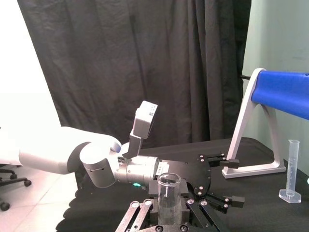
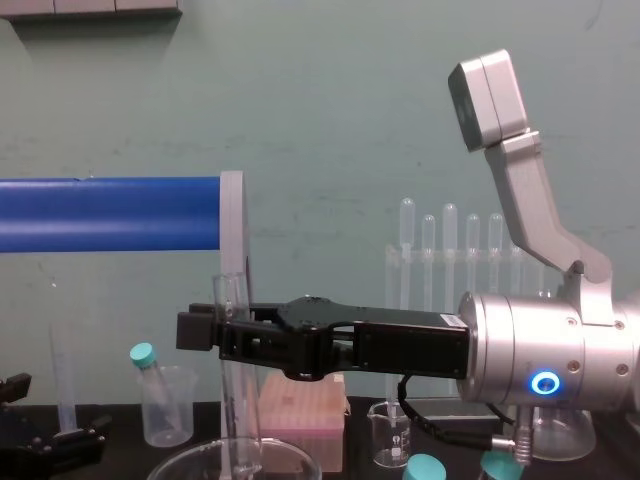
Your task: Hold the test tube with one hand and immerse one end into the beaker, then return it to the test tube rack.
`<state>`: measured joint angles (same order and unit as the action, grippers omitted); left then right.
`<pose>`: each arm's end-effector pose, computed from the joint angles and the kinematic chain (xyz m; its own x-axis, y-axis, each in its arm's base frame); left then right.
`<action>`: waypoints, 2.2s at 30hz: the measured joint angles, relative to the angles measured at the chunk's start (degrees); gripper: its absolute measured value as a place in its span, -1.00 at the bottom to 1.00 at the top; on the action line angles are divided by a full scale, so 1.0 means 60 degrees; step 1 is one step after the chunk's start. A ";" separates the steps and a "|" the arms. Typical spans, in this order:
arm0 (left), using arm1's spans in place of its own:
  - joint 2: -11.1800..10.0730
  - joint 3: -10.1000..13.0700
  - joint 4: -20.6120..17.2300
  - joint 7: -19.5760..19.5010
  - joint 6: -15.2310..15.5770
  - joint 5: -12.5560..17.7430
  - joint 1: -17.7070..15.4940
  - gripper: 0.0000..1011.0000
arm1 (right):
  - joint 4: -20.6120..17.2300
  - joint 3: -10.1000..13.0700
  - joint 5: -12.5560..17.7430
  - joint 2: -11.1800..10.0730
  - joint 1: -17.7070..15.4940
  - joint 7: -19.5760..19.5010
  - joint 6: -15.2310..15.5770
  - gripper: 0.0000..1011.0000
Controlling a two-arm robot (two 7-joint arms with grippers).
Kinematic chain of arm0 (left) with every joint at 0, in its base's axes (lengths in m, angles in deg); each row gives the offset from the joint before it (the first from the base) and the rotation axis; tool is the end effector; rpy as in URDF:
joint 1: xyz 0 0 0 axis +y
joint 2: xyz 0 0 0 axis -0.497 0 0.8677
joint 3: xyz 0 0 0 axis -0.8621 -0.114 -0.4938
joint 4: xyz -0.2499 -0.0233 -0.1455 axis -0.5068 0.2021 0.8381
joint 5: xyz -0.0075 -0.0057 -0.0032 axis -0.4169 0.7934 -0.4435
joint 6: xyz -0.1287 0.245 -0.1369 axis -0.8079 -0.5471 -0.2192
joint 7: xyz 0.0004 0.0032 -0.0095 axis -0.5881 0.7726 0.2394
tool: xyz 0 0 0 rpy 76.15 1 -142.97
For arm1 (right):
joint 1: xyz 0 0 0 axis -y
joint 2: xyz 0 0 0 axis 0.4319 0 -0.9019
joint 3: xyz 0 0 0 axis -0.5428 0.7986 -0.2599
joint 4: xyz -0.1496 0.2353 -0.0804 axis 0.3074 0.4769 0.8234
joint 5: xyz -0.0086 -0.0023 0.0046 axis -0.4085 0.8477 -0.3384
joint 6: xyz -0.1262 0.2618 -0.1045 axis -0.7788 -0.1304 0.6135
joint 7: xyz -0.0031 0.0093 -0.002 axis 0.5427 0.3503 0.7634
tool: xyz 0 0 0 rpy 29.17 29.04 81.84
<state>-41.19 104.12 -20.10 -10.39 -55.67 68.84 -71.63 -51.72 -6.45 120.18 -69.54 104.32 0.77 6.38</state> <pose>0.3581 0.0826 -0.3022 0.2921 0.8803 0.3738 -0.9553 0.2871 0.0702 0.4715 0.0605 -0.2444 0.9969 -0.0597 -0.0512 0.0630 0.9959 0.0645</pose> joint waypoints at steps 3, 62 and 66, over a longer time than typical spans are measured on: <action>0.0000 0.0001 0.0000 0.0000 0.0000 0.0000 -0.0001 0.98 | -0.0001 0.0000 0.0000 0.0000 0.0000 0.0000 0.0000 -0.52; 0.0000 0.0000 0.0000 0.0000 0.0000 0.0000 -0.0001 0.98 | -0.0433 0.0262 0.0264 -0.0089 -0.0137 0.0236 -0.0326 -0.52; 0.0000 0.0001 0.0000 0.0000 0.0000 0.0000 -0.0001 0.98 | -0.0936 0.0525 0.0487 -0.0240 -0.0290 0.0229 -0.0535 -0.52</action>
<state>-41.20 104.12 -20.10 -10.39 -55.67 68.84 -71.63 -57.33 -3.30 123.10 -70.98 102.59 2.15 3.17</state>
